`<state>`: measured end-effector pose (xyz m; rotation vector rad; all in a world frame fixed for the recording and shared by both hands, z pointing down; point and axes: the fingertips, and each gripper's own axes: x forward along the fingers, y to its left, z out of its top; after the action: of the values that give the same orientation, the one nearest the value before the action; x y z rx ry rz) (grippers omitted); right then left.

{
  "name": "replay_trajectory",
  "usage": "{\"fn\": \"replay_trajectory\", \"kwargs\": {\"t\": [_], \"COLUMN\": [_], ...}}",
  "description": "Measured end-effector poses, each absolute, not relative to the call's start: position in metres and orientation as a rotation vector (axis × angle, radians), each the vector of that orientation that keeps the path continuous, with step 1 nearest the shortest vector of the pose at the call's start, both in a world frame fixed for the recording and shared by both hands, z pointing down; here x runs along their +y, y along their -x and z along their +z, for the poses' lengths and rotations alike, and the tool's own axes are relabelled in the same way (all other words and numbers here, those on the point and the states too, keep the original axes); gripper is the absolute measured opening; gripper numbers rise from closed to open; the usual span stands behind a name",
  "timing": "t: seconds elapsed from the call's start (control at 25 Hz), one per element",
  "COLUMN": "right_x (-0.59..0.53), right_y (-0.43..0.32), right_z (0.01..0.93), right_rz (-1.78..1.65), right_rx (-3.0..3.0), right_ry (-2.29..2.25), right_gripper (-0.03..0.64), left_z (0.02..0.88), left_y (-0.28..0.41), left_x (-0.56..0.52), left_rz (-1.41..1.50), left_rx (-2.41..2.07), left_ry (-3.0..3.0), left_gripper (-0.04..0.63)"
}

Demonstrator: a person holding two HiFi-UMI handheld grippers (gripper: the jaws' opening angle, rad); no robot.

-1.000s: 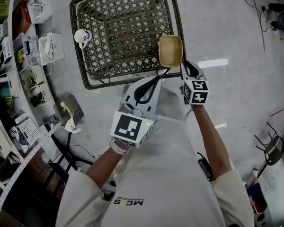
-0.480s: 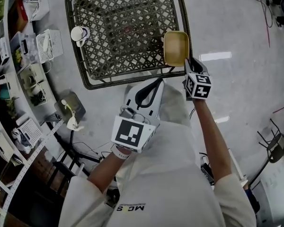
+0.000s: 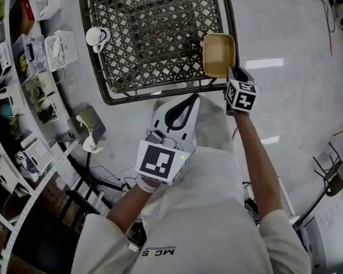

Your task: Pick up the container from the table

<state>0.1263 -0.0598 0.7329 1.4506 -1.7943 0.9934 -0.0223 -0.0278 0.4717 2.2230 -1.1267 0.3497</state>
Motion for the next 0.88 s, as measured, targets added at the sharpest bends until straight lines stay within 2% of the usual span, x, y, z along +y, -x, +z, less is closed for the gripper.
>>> {"fn": "replay_trajectory", "kwargs": {"t": [0.08, 0.2, 0.88], "right_x": [-0.06, -0.062, -0.073], "right_y": [-0.127, -0.132, -0.146], "right_z": [0.738, 0.743, 0.715], "right_rz": [0.991, 0.994, 0.996], "right_rx": [-1.778, -1.738, -1.811], "right_ry": [-1.439, -1.448, -1.434], "right_gripper": [0.084, 0.035, 0.029], "left_z": [0.473, 0.473, 0.459], "left_y": [0.02, 0.015, -0.002], "left_x": [-0.028, -0.031, -0.039], "left_rz": [0.357, 0.359, 0.372], "left_rx": [-1.117, -1.103, -1.078], "left_ry": [-2.224, -2.229, -2.308], "left_gripper": [0.02, 0.02, 0.02]}}
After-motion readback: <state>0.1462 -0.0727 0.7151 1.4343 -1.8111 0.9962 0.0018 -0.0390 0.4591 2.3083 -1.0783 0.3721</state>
